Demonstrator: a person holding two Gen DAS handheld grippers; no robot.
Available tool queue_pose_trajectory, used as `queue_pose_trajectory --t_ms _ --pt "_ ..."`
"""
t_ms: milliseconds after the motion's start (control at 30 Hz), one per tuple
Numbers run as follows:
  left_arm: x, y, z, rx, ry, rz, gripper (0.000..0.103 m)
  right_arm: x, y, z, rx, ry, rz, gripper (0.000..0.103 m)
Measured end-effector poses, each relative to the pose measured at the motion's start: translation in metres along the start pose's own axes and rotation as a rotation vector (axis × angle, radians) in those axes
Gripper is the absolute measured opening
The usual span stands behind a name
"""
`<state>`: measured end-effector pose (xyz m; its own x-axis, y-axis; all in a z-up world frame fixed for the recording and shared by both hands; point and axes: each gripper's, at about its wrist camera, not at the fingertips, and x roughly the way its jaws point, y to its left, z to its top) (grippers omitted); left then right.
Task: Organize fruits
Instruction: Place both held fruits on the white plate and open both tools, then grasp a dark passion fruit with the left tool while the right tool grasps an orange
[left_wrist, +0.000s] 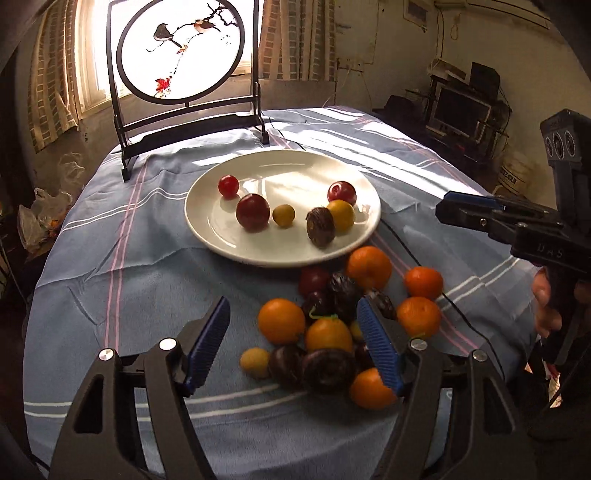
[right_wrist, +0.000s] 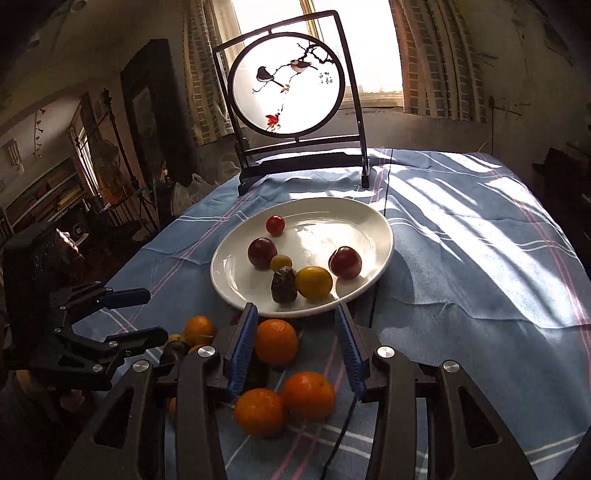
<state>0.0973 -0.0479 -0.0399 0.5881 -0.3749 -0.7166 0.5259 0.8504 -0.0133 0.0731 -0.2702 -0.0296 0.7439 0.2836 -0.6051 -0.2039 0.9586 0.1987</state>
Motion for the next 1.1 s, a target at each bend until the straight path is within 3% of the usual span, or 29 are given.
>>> queue_pose_trajectory --t_ms 200,267,433,567,800,1100 --pt "0.006 -0.016 -0.038 0.020 0.013 0.075 0.069 -0.019 0.000 -0.039 0.036 0.020 0.020 0.044" --pt "0.012 -0.015 -0.040 0.005 0.018 0.059 0.057 -0.023 0.001 -0.047 0.040 0.026 0.023 0.044" --pt "0.023 -0.021 -0.040 0.039 0.000 0.088 0.051 -0.027 -0.003 -0.058 0.053 0.043 0.013 0.044" --pt "0.017 -0.022 -0.039 0.043 -0.028 0.080 0.037 -0.024 -0.010 -0.063 0.075 0.059 0.019 0.044" --pt "0.010 -0.015 -0.040 0.002 -0.033 0.055 0.037 -0.014 0.000 -0.068 0.059 0.083 0.042 0.044" --pt "-0.025 0.000 -0.041 -0.045 -0.085 0.053 0.037 0.007 -0.008 -0.052 0.059 0.092 -0.003 0.044"
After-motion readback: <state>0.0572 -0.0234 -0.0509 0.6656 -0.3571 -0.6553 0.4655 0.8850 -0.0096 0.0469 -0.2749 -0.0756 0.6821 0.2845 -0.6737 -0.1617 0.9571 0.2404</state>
